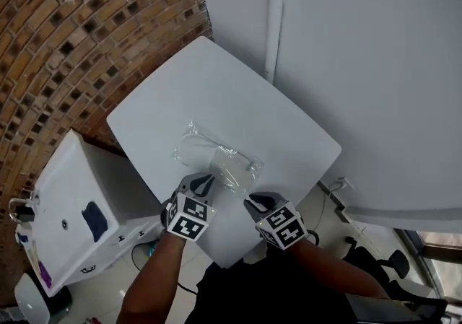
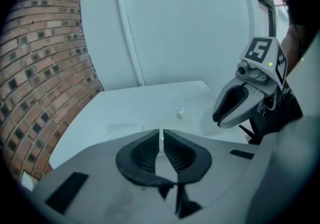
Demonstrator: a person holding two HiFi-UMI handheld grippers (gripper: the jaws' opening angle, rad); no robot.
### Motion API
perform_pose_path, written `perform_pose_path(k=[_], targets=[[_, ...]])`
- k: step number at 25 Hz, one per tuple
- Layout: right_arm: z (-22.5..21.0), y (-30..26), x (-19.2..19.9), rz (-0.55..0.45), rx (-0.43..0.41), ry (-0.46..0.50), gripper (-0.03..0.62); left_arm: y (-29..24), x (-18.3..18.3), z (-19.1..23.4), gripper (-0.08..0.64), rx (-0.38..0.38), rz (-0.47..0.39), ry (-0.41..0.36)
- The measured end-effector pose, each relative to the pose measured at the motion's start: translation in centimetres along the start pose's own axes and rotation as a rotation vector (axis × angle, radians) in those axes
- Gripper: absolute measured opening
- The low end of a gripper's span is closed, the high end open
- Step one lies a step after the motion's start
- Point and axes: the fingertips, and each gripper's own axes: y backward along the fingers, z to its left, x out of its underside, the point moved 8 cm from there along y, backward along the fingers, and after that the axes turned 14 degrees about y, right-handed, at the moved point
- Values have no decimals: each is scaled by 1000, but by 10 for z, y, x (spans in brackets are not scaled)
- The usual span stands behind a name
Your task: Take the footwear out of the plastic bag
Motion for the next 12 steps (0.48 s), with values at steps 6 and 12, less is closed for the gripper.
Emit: perform_pose_path(k=[6,12], targets=[[4,-19,6,24,56,-32,86,-39,4,10,43,62,32,-21],[-1,-37,7,128,123,-23,121,-76,4,22,44,59,112,-45]])
